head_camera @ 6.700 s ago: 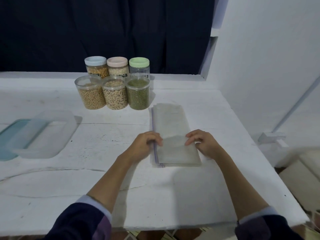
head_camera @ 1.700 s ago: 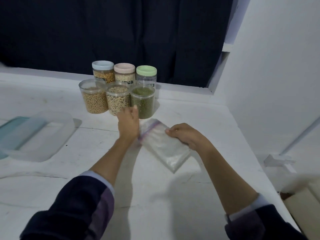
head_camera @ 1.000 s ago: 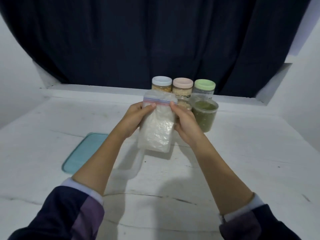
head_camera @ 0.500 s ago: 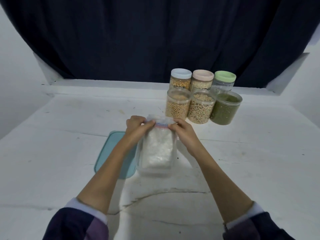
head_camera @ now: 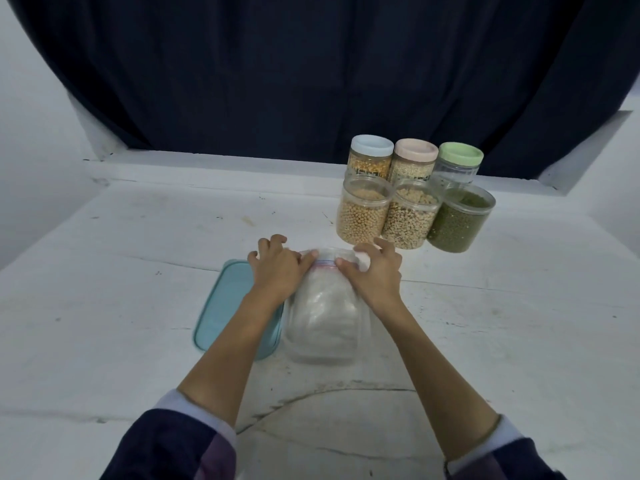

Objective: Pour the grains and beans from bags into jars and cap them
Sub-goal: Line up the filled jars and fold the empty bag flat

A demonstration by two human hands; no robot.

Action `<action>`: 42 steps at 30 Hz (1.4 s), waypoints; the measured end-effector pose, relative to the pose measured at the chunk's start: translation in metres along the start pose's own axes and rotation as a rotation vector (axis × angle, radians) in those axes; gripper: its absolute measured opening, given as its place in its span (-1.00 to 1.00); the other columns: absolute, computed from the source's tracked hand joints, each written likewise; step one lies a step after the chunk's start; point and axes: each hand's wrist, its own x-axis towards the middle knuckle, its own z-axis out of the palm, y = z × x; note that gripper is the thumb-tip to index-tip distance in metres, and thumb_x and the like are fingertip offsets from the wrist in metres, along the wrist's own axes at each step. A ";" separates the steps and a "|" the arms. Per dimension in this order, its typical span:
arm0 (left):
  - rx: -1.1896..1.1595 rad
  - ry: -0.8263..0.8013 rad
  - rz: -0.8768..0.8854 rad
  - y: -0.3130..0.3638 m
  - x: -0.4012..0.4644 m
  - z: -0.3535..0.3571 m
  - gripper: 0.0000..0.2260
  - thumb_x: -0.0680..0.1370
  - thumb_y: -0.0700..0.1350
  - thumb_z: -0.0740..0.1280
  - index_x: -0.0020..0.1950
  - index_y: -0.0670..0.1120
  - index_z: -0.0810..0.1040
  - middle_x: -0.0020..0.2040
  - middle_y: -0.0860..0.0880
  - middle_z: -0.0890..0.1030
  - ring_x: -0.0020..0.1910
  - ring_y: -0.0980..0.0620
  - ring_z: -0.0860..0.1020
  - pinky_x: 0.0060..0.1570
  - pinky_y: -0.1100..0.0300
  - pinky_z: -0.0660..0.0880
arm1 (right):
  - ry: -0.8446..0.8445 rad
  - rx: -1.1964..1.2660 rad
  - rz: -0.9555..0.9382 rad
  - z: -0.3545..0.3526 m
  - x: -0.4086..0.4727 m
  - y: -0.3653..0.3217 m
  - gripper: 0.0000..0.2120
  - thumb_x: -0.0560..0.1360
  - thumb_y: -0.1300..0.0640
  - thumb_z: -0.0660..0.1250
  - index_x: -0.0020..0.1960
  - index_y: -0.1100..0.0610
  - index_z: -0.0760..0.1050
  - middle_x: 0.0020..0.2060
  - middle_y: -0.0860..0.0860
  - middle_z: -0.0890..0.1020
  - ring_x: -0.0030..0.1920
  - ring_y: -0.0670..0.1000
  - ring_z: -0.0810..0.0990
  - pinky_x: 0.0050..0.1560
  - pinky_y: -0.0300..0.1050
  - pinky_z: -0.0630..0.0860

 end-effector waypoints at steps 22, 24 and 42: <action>-0.024 -0.326 -0.036 0.007 0.017 -0.006 -0.62 0.61 -0.08 0.07 0.37 -0.23 0.30 0.42 -0.07 0.23 0.42 -0.08 0.13 0.43 -0.24 -0.11 | -0.037 -0.002 0.065 0.010 0.008 0.011 -0.87 0.46 0.00 0.41 -0.05 0.03 0.64 0.08 0.06 0.61 0.17 0.11 0.51 0.07 -0.01 0.50; -0.042 -0.260 -0.023 0.002 0.017 -0.005 -0.70 0.60 -0.12 0.10 0.26 -0.23 0.42 0.34 -0.08 0.30 0.36 -0.08 0.18 0.42 -0.23 -0.07 | -0.027 0.046 0.037 0.011 0.008 0.014 -0.89 0.46 0.03 0.42 -0.08 0.05 0.65 0.05 0.06 0.63 0.16 0.11 0.51 0.05 -0.03 0.48; 0.147 0.090 -0.381 -0.065 0.011 -0.029 -0.73 0.59 -0.24 0.17 0.27 -0.25 0.43 0.31 -0.21 0.32 0.32 -0.21 0.26 0.19 -0.08 0.37 | -0.282 -0.203 0.094 0.004 0.018 -0.001 -0.96 0.45 0.04 0.38 -0.13 -0.06 0.52 -0.04 -0.08 0.55 0.13 0.02 0.54 0.02 -0.12 0.42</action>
